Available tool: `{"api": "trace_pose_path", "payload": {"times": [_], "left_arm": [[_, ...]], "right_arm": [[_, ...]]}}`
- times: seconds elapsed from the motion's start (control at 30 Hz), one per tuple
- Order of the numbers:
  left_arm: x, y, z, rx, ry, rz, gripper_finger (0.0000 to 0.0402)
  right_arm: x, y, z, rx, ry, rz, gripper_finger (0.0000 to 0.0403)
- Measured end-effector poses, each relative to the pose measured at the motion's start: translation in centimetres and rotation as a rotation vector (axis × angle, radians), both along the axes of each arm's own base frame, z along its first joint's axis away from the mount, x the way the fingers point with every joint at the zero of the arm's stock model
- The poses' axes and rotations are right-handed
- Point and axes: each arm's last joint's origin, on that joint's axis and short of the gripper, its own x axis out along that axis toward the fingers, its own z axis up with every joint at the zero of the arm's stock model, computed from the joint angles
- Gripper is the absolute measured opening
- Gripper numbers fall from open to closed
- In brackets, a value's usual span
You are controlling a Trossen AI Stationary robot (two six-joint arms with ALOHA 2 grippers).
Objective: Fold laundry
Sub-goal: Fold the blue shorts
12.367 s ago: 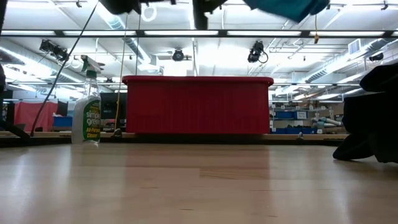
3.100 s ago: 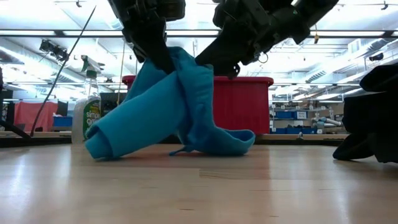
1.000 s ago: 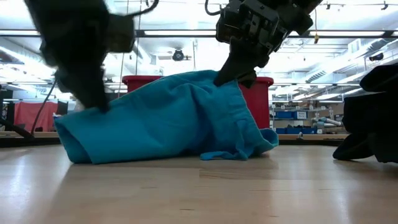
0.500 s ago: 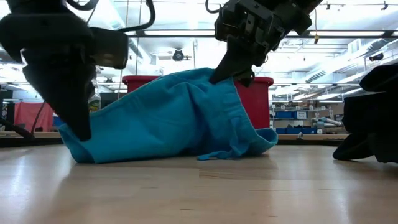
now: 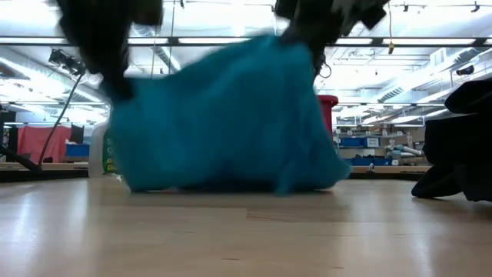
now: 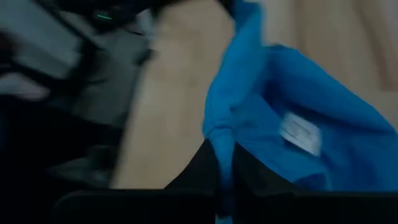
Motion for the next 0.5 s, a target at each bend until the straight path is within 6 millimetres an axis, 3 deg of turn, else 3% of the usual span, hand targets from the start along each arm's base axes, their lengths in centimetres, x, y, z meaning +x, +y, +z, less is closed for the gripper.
{"api": "trace_pose_path", "payload": {"times": [0.13, 0.23, 0.37, 0.5], "left_arm": [[-0.2, 1.1, 5.4, -0.077, -0.192, -0.194, 0.0002], [-0.6, 1.5, 8.3, -0.131, -0.290, -0.307, 0.0002], [-0.9, 1.3, 10.6, -0.185, -0.406, -0.455, 0.0001], [-1.2, 1.6, 10.2, -0.169, -0.359, -0.512, 0.0001]], "right_arm": [[-1.6, -0.1, 3.9, 0.102, -0.047, 0.139, 0.0019], [-2.8, 0.2, 6.2, 0.137, -0.068, 0.198, 0.0019], [-3.8, 1.0, 7.9, 0.197, -0.085, 0.273, 0.0019], [-4.2, 1.6, 8.2, 0.147, -0.104, 0.289, 0.0019]]}}
